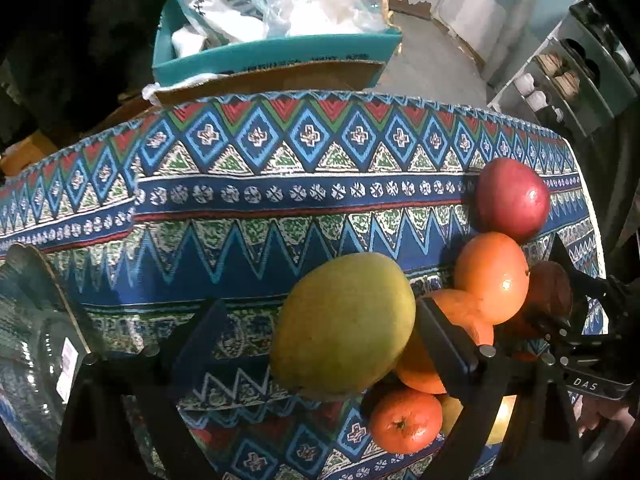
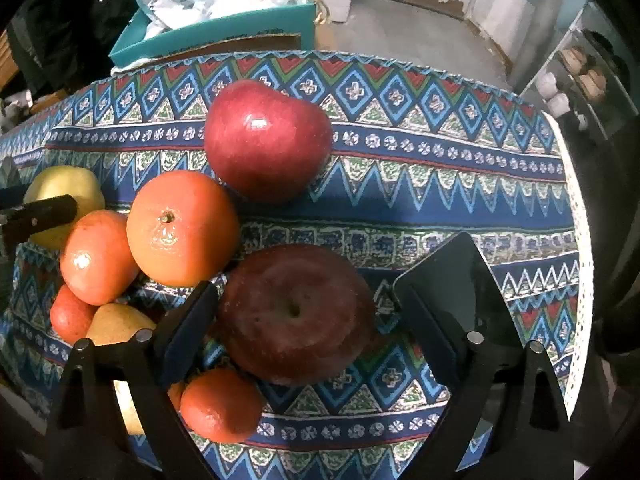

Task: Organize fruits
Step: 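Grasp the green mango with the left tool while the right tool grasps a red apple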

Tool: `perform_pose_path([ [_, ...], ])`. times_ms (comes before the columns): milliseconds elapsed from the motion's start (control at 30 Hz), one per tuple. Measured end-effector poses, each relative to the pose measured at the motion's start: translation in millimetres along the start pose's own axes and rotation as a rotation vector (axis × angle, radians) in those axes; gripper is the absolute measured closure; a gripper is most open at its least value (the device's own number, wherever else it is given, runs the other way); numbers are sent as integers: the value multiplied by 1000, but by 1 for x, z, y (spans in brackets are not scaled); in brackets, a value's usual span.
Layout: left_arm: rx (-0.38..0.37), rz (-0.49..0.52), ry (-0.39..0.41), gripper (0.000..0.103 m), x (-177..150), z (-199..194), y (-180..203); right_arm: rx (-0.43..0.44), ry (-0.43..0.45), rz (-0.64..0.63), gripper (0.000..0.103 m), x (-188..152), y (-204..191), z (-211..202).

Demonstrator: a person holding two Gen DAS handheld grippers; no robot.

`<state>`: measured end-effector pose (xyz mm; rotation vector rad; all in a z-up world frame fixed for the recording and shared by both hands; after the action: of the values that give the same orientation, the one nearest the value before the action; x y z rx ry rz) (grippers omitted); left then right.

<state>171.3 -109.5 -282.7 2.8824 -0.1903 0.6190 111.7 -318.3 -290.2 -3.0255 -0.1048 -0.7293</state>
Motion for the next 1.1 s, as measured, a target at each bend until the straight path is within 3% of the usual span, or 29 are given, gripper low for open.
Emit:
perform_pose_path([
  [167, -20, 11, 7, 11, 0, 6, 1, 20, -14, -1, 21, 2, -3, 9],
  [433, -89, 22, 13, 35, -1, 4, 8, 14, -10, 2, 25, 5, -13, 24],
  [800, -41, 40, 58, 36, -10, -9, 6, 3, 20, -1, 26, -7, -13, 11],
  [1100, -37, 21, 114, 36, -9, -39, 2, 8, 110, 20, 26, -4, -11, -23],
])
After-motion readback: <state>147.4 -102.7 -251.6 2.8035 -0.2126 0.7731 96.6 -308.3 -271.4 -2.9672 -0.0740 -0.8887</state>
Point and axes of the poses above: each gripper's, at about its wrist camera, not at the fingertips, and z roughly the way its jaws point, y to its right, x to its top, the point moved 1 cm from there along z, roughly the way its jaws point, and after that the axes turned 9 degrees about y, right-handed, at the moved point
